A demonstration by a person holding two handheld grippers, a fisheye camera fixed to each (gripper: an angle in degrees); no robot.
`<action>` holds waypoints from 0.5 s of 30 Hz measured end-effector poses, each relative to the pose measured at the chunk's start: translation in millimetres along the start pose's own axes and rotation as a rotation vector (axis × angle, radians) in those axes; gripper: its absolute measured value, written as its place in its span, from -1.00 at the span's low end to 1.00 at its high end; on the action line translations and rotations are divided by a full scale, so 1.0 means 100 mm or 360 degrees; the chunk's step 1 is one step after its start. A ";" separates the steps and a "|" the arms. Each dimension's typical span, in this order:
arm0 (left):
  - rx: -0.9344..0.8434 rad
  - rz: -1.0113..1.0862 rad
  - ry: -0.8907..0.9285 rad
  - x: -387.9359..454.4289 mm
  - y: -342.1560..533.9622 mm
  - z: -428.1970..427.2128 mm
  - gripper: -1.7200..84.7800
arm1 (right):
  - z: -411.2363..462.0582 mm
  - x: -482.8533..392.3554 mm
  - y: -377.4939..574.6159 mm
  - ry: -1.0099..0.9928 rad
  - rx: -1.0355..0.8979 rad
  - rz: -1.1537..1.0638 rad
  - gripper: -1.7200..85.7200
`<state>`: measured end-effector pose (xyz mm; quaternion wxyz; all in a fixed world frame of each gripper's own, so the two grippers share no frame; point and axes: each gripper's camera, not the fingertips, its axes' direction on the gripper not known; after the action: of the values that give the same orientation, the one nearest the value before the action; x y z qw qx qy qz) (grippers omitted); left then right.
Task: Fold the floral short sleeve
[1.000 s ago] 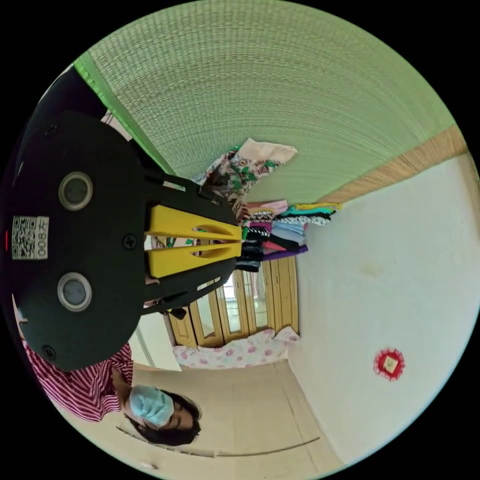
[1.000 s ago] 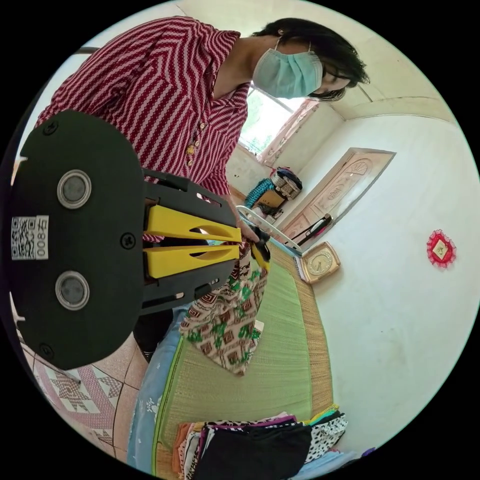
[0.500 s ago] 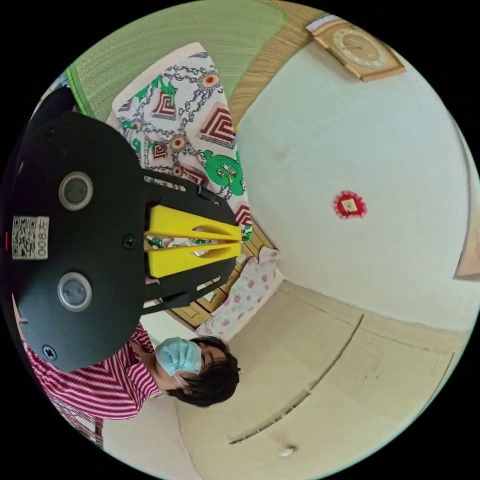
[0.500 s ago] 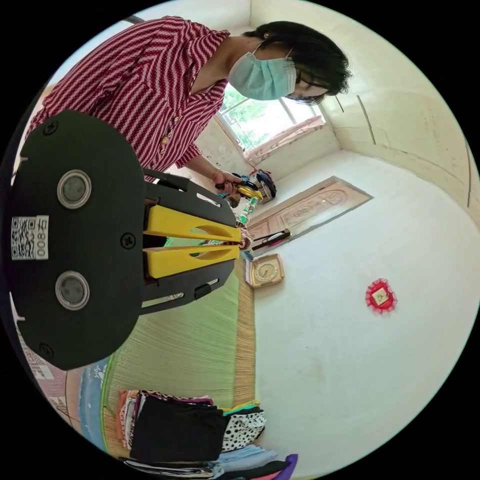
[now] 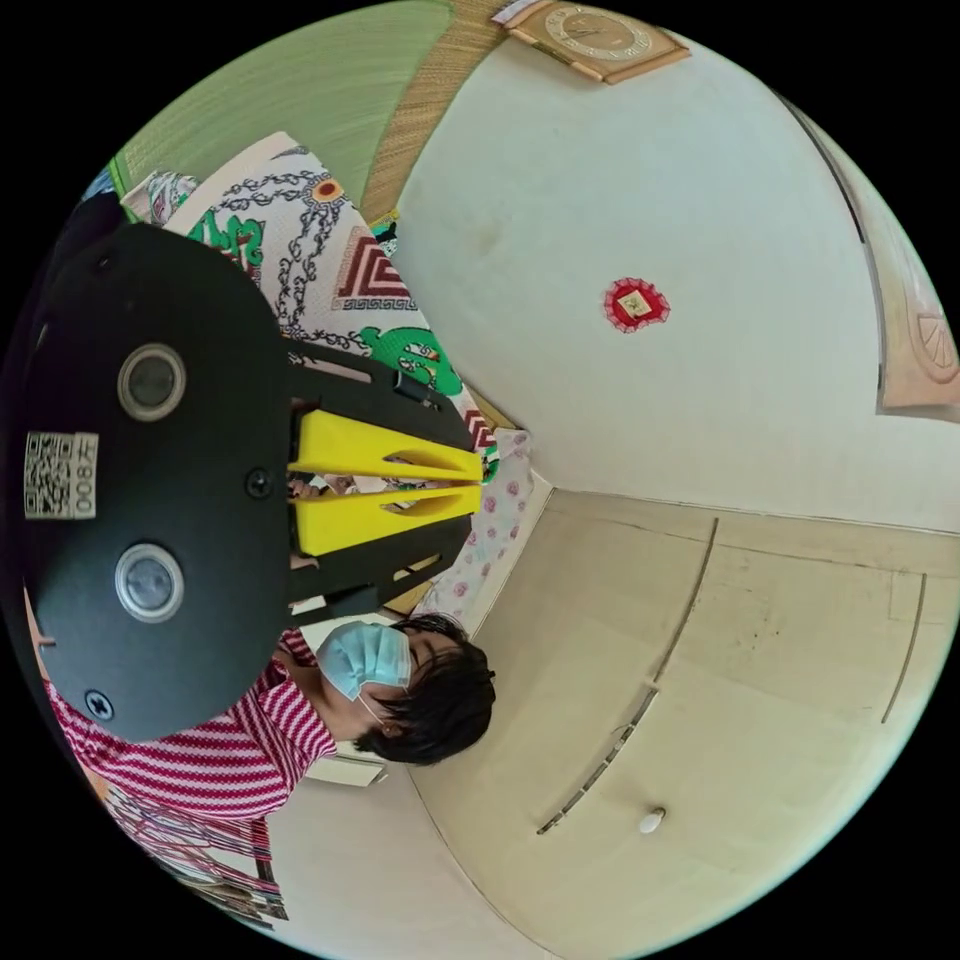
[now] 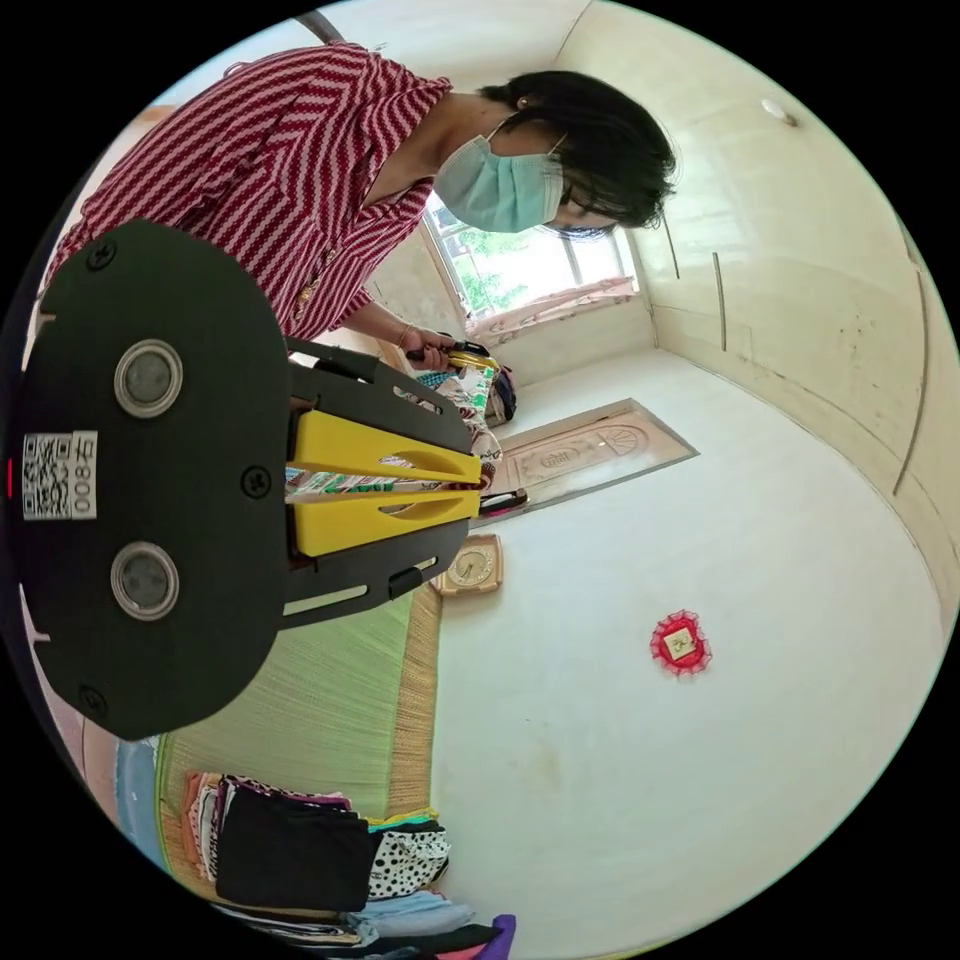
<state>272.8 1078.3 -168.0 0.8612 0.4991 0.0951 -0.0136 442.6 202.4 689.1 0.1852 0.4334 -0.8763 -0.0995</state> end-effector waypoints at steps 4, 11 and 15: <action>0.0001 0.0096 0.0036 0.25 0.17 -0.32 -0.95 | -0.22 -0.21 -0.02 0.0003 0.0045 -0.0085 -0.94; 0.0013 0.0266 0.0101 0.70 0.52 -0.93 -0.95 | -0.51 -0.52 0.04 -0.0048 0.0110 -0.0183 -0.95; -0.0002 0.0358 0.0084 0.90 0.71 -1.22 -0.95 | -0.61 -0.67 0.07 -0.0038 0.0116 -0.0240 -0.94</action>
<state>351.1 1225.6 -182.2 0.8547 0.5064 0.0612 0.0965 500.4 259.1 730.9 0.1507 0.5035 -0.8463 -0.0864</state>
